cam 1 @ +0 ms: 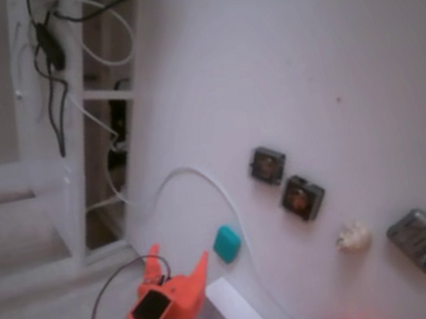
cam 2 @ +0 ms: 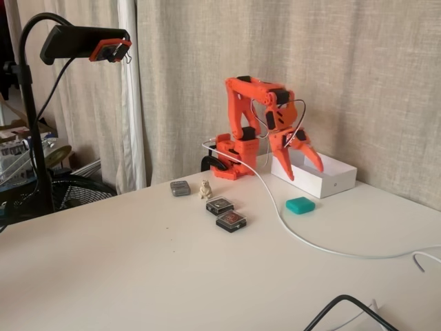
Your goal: Grasp the green cube and put it in the bin.
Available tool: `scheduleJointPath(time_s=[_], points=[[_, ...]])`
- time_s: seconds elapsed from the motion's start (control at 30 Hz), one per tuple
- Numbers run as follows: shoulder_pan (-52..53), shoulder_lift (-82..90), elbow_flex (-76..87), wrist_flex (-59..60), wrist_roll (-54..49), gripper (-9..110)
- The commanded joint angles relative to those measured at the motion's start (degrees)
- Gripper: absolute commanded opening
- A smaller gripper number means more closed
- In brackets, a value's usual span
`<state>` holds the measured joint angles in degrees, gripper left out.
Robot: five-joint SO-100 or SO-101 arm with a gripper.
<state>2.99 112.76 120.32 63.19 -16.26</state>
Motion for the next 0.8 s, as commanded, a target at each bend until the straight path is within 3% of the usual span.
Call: scheduleJointPath(time_s=[0.0,0.4,0.77], points=[[1.41,-1.32,0.0,-0.26,-1.32,50],[2.29,-4.66,3.87,4.75,-8.35,51],[-0.09,-14.06,3.25,-2.46,-9.14,50]])
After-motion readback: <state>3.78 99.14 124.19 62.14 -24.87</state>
